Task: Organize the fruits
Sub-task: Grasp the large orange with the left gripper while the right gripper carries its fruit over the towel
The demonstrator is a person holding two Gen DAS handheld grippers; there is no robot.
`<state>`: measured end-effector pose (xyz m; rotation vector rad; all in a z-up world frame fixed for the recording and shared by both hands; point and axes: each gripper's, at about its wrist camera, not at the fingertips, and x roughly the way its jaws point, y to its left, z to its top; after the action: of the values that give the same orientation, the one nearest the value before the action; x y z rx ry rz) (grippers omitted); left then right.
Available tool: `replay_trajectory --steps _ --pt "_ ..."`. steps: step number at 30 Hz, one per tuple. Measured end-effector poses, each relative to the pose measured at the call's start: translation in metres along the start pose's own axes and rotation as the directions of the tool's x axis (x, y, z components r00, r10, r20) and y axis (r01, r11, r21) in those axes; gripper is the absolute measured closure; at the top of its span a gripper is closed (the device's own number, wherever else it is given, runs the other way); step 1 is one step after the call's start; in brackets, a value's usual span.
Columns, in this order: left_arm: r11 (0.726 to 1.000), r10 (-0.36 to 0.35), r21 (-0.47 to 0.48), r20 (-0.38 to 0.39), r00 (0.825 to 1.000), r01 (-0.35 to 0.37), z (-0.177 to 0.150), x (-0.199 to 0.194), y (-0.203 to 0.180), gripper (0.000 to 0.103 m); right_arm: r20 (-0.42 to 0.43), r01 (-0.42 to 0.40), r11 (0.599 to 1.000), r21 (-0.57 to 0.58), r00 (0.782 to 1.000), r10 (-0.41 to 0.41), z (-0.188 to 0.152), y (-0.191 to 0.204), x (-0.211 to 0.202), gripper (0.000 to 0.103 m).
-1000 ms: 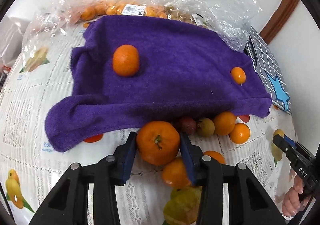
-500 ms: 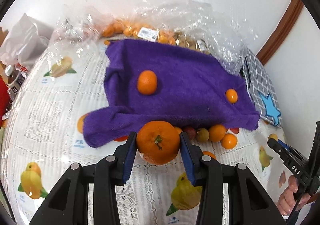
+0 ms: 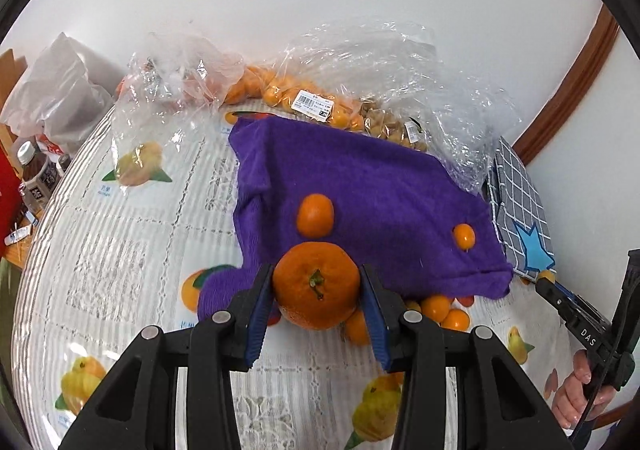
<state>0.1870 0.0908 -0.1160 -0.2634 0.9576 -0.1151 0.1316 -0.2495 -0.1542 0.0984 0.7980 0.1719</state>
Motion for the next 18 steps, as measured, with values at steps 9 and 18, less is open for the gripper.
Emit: replay_trajectory --steps 9,18 --pt "1.0 0.004 0.008 -0.011 1.0 -0.003 0.02 0.024 0.003 0.063 -0.026 0.003 1.0 -0.022 1.0 -0.003 0.022 0.005 0.038 0.075" --pt "1.0 -0.009 -0.006 -0.06 0.998 0.009 0.021 0.059 0.005 0.062 -0.097 0.011 1.0 -0.011 0.995 -0.012 0.029 0.007 0.089 0.075"
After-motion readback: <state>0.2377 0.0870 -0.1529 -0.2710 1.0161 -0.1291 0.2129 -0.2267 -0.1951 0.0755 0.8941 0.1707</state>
